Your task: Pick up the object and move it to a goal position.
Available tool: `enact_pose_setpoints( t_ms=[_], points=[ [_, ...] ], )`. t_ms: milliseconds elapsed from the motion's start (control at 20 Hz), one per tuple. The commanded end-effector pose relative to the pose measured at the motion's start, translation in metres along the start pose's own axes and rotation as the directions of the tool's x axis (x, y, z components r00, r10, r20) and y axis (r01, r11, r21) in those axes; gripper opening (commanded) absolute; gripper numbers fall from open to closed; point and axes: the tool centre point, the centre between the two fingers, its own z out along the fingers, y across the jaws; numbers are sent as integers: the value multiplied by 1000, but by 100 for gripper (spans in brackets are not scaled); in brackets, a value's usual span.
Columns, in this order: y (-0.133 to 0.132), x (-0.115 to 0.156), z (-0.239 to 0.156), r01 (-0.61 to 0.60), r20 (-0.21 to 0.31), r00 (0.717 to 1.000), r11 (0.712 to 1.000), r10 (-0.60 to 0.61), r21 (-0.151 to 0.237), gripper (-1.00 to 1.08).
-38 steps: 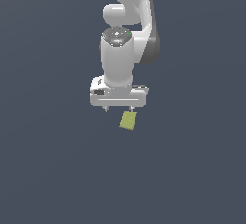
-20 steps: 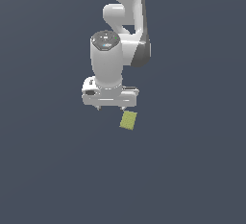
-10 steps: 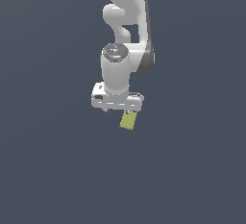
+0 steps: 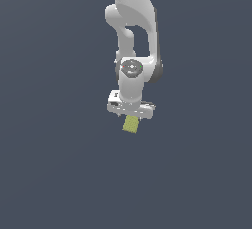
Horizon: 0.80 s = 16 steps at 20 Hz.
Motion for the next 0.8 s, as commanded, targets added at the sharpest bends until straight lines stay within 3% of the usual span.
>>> enact_pose_setpoints(
  t_ms=[0,750],
  points=[
    [-5,-6,10,-23,0,1000,1000,23,2,100],
    [-11,-14,36,-45,3,999,999,45,3,100]
  ],
)
